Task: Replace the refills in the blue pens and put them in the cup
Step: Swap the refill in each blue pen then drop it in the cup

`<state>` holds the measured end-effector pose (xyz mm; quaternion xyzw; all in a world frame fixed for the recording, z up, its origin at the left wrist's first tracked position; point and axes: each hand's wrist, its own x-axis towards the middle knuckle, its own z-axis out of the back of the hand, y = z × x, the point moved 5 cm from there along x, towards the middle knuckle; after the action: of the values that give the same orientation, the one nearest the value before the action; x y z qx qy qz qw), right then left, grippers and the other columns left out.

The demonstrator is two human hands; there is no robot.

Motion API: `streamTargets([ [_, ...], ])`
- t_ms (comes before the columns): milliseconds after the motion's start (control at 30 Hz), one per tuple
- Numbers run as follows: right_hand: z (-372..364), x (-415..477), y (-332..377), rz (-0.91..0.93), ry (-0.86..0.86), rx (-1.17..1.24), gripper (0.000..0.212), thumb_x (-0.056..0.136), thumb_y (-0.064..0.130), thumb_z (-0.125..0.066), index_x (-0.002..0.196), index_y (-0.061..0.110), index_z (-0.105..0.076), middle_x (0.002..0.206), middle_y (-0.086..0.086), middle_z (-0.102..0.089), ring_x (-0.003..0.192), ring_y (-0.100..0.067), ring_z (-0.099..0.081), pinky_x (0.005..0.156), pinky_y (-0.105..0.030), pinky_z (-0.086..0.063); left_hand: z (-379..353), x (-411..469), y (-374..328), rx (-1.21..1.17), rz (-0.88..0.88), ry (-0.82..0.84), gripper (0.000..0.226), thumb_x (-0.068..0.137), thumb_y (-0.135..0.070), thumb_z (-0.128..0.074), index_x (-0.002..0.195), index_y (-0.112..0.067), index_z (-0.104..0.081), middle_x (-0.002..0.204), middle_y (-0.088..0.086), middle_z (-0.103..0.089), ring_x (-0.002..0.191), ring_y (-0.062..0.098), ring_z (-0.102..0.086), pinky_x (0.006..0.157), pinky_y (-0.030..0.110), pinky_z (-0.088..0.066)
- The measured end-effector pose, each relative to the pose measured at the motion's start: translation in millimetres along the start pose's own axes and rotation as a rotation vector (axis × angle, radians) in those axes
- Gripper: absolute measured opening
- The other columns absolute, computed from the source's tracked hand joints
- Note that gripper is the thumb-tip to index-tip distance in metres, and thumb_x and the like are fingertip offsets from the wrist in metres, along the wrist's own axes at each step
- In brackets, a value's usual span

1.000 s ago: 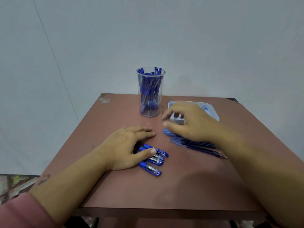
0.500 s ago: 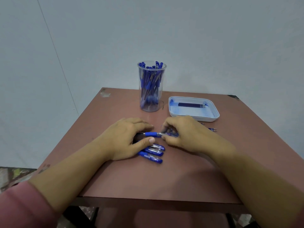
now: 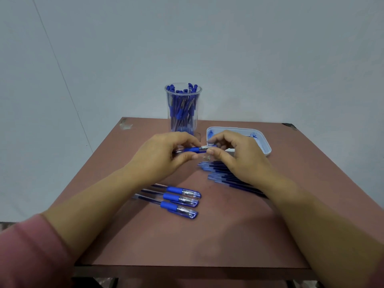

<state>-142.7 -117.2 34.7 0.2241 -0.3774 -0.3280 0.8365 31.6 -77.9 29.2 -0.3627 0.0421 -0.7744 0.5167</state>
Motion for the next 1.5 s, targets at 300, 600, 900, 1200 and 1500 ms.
streamTargets([
  [300, -4, 5, -2, 0.023, 0.045, -0.029, 0.027, 0.087, 0.018, -0.069, 0.083, 0.043, -0.060, 0.079, 0.020, -0.065, 0.080, -0.005, -0.061, 0.073, -0.014, -0.046, -10, -4, 10, -0.020, -0.013, -0.003, 0.022, 0.093, -0.023, -0.065, 0.111, -0.033, -0.068, 0.096, -0.014, -0.066, 0.083, 0.002, -0.057, 0.072, 0.015, -0.043],
  [600, 4, 2, -3, 0.021, 0.045, -0.076, 0.024, 0.087, 0.015, -0.069, 0.081, 0.037, -0.060, 0.080, 0.025, -0.063, 0.086, 0.007, -0.060, 0.074, -0.001, -0.038, -5, -7, 16, -0.116, 0.041, 0.096, 0.030, 0.096, -0.018, -0.058, 0.118, -0.038, -0.067, 0.087, -0.021, -0.068, 0.077, 0.004, -0.060, 0.071, 0.008, -0.040],
  [900, -6, -9, 3, 0.003, 0.301, -0.189, 0.010, 0.081, 0.038, -0.073, 0.080, 0.029, -0.071, 0.076, 0.013, -0.065, 0.089, -0.004, -0.053, 0.076, -0.020, -0.045, 9, -11, 34, -0.022, 0.106, -0.016, 0.015, 0.076, -0.047, -0.070, 0.090, -0.045, -0.066, 0.082, -0.009, -0.072, 0.072, 0.006, -0.060, 0.069, 0.023, -0.051],
  [1200, -15, -6, 2, 0.038, 0.233, -0.230, 0.013, 0.082, 0.043, -0.069, 0.082, 0.030, -0.067, 0.083, 0.014, -0.059, 0.087, -0.004, -0.050, 0.078, -0.023, -0.043, 8, -12, 21, -0.010, -0.023, -0.037, 0.028, 0.075, -0.049, -0.070, 0.097, -0.034, -0.075, 0.081, -0.020, -0.071, 0.072, -0.003, -0.061, 0.066, 0.009, -0.043],
  [1500, -28, 2, -4, 0.003, 0.118, -0.141, 0.015, 0.091, 0.035, -0.063, 0.089, 0.024, -0.072, 0.078, 0.010, -0.066, 0.072, -0.006, -0.057, 0.061, -0.013, -0.040, 4, -14, 15, -0.072, -0.020, 0.001, 0.021, 0.080, -0.028, -0.077, 0.101, -0.029, -0.076, 0.083, -0.022, -0.069, 0.077, -0.003, -0.062, 0.066, 0.006, -0.044],
])
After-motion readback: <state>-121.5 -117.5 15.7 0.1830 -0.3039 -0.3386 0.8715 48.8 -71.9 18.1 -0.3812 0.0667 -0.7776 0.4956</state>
